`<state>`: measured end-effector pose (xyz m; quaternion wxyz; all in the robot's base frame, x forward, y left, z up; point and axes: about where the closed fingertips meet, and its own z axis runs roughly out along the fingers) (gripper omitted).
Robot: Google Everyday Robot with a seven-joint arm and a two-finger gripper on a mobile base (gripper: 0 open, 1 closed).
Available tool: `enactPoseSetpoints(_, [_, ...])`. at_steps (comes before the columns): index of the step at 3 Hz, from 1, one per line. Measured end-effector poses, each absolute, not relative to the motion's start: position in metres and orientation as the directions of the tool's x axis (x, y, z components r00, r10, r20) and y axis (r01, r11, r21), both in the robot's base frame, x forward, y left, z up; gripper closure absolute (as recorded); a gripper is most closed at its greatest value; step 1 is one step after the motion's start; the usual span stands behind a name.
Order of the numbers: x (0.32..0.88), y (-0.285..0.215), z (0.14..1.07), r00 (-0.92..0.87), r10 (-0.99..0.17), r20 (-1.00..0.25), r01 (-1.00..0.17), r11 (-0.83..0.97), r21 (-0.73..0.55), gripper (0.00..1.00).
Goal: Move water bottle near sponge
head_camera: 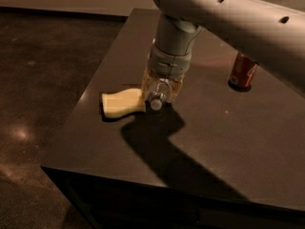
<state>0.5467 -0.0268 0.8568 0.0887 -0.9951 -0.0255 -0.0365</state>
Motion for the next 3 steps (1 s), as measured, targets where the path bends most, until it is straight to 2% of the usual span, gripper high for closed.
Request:
enactPoseSetpoints(1, [0.5467,-0.0261,0.8568,0.996,0.045,0.079,0.059,-0.983,-0.175,0.12])
enactPoseSetpoints(2, [0.5467,-0.0256,0.8568,0.996,0.046,0.081,0.059,-0.983,-0.175,0.00])
enactPoseSetpoints(3, [0.5467,-0.0256,0.8568,0.996,0.046,0.081,0.059,-0.983,-0.176,0.00])
